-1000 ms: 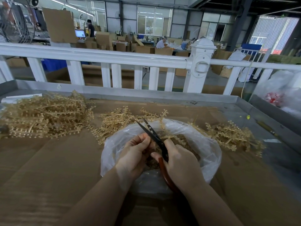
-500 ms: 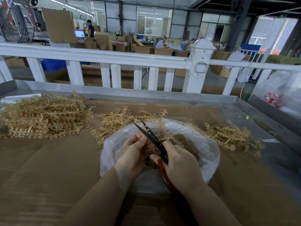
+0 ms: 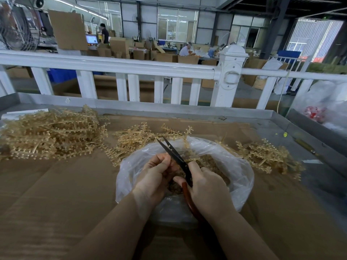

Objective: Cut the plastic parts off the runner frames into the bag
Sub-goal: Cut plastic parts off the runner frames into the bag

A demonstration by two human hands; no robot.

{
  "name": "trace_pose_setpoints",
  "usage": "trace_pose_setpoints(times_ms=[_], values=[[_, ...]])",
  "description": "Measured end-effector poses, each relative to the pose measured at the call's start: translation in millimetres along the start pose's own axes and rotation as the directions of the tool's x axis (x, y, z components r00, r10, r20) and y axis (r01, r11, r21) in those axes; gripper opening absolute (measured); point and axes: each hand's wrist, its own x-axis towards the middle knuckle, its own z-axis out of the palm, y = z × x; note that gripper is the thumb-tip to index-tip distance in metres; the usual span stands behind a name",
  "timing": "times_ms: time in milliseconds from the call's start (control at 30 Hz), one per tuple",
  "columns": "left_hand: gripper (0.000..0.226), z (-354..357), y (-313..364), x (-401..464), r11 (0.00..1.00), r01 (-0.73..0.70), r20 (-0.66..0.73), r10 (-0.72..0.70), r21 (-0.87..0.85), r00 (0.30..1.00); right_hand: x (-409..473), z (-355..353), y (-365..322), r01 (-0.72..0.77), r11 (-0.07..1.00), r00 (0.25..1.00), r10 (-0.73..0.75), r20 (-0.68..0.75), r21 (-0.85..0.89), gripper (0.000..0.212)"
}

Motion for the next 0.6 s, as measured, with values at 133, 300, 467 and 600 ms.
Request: trace_pose_setpoints(times_ms=[133, 300, 467, 600], values=[[0.021, -1.3, -0.8, 0.9, 1.0, -0.005, 0.009, 0.005, -0.003, 1.0, 0.5, -0.1, -0.3, -0.001, 1.0, 1.0, 0.001, -0.021, -0.013, 0.036], [0.02, -1.5, -0.9, 1.6, 1.0, -0.012, 0.008, 0.012, -0.006, 1.0, 0.7, 0.5, 0.4, 0.009, 1.0, 1.0, -0.009, -0.01, 0.001, 0.036], [0.02, -1.0, -0.3, 1.2, 1.0, 0.001, -0.02, -0.001, -0.005, 1.0, 1.4, 1.2, 1.1, 0.014, 1.0, 0.999, -0.014, -0.031, -0.002, 0.035], [0.018, 0.9, -0.2, 0.9, 1.0, 0.013, -0.047, -0.012, 0.014, 0.999, 1.6, 2.2, 3.9, 0.019, 1.0, 1.0, -0.019, 0.017, 0.014, 0.042]])
